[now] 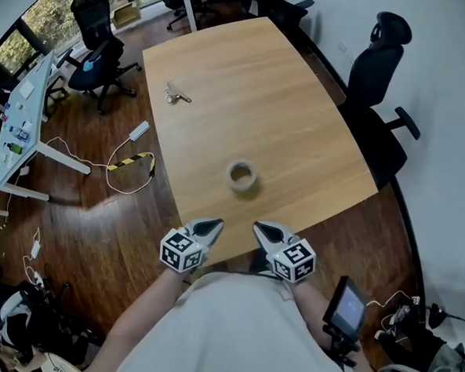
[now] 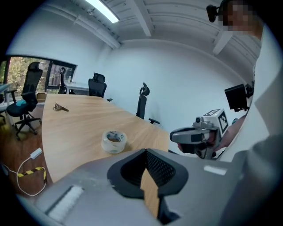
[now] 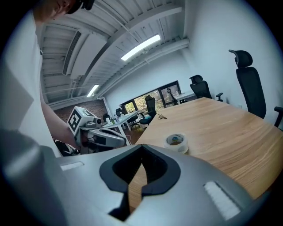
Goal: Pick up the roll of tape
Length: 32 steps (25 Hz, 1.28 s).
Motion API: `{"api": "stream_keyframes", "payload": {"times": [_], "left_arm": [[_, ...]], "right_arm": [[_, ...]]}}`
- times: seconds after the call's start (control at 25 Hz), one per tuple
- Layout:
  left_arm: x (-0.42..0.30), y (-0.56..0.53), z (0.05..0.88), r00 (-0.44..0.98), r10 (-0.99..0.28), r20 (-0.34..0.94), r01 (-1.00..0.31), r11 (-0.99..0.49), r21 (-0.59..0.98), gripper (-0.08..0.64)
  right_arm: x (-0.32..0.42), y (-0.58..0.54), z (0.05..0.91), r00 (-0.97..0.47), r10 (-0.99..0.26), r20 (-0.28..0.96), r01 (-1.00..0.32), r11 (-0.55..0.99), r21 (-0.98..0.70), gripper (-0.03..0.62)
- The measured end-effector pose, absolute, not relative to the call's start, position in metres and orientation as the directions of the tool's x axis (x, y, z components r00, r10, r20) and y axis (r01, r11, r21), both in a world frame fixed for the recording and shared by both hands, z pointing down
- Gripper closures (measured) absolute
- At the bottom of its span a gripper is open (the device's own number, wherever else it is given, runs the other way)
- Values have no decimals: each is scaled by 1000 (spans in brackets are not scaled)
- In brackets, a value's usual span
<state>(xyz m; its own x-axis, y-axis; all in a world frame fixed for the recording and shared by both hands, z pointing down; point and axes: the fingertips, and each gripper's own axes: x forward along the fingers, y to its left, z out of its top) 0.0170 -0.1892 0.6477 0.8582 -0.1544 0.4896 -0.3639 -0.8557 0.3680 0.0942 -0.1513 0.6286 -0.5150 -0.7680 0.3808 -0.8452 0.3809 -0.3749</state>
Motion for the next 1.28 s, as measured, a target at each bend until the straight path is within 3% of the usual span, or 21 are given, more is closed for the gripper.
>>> {"api": "stream_keyframes", "payload": {"times": [0.28, 0.4, 0.68, 1.28], "left_arm": [[58, -215, 673, 824, -111, 556, -335, -887, 318, 522], [72, -225, 685, 796, -61, 603, -291, -911, 292, 555], [95, -255, 704, 712, -18, 701, -246, -943, 226, 551], [122, -277, 762, 372, 61, 926, -48, -995, 84, 402]], "right_arm": [[128, -163, 639, -524, -766, 373, -833, 370, -412, 586], [141, -164, 643, -525, -765, 372, -829, 361, -428, 586], [161, -170, 653, -536, -759, 369, -816, 355, -456, 586], [189, -166, 670, -553, -746, 371, -799, 348, -491, 586]]}}
